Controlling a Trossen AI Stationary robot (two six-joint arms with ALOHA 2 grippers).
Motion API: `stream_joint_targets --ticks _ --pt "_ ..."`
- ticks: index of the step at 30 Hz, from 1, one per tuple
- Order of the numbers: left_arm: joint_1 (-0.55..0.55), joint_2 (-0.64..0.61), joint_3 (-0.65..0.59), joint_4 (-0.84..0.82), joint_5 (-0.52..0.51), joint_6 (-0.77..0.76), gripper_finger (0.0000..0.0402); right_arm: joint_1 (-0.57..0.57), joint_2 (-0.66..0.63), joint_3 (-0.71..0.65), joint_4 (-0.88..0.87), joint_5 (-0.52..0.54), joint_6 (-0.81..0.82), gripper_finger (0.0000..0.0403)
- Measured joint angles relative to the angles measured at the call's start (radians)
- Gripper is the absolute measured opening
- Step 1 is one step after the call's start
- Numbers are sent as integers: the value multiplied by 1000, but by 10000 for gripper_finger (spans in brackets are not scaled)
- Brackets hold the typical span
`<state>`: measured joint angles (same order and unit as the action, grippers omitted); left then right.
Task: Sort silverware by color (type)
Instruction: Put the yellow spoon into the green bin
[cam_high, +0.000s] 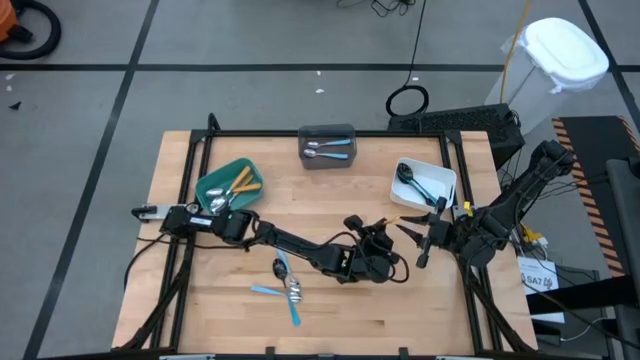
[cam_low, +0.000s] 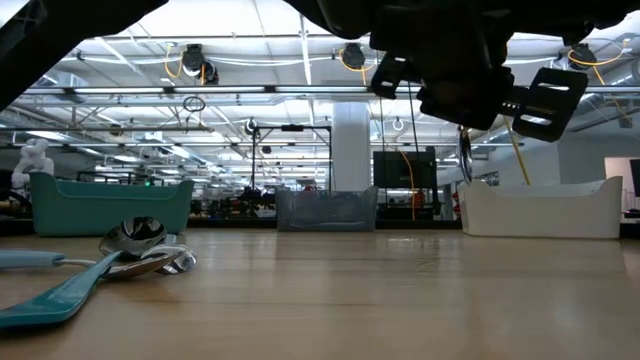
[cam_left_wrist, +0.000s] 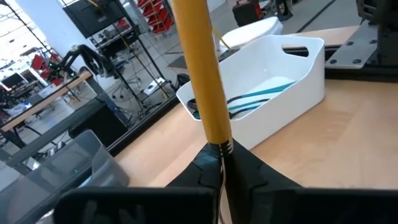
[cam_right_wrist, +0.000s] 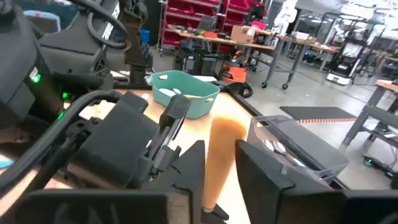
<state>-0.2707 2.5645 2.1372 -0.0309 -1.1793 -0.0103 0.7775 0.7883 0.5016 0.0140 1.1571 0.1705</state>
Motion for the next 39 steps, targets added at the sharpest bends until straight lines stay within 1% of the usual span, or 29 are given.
stream_joint_targets --ticks 7,9,11,13,15,18,19,20,22,24,27,28,32,35,39 --pt "-17 0 0 -7 2 24 8 2 0 0 -18 -6 -15 110" --pt "-22 -4 0 -34 2 29 8 6 0 0 -20 -10 -27 112" --pt "-29 -15 0 -101 9 19 8 10 0 0 -22 -30 -39 113" --pt "-38 -34 16 -205 25 -7 8 13 -1 0 -21 -57 -52 113" --pt "-45 -47 65 -351 67 -49 8 13 -1 0 -25 -71 -52 113" --pt "-49 -54 206 -662 139 -149 8 13 -2 0 -50 -82 -55 113" --pt "-51 -62 222 -745 156 -187 8 12 -2 0 -54 -82 -56 113" --pt "-52 -92 195 -762 171 -197 8 12 -2 0 -63 -82 -62 113" --pt "-52 -136 172 -883 203 -242 9 13 -4 0 -76 -84 -71 113" --pt "-53 -172 182 -1015 229 -302 9 13 -4 0 -88 -84 -84 113" --pt "-52 -202 221 -1193 237 -369 9 11 -4 0 -105 -84 -107 114" --pt "-52 -214 217 -1240 243 -375 9 9 -4 0 -106 -84 -120 114" --pt "-41 -252 216 -1340 293 -353 9 7 -8 0 -93 -79 -179 114" --pt "-24 -287 218 -1404 356 -308 9 1 -15 0 -94 -57 -219 114" --pt "12 -331 219 -1471 448 -275 9 -7 -25 0 -93 -56 -266 114"
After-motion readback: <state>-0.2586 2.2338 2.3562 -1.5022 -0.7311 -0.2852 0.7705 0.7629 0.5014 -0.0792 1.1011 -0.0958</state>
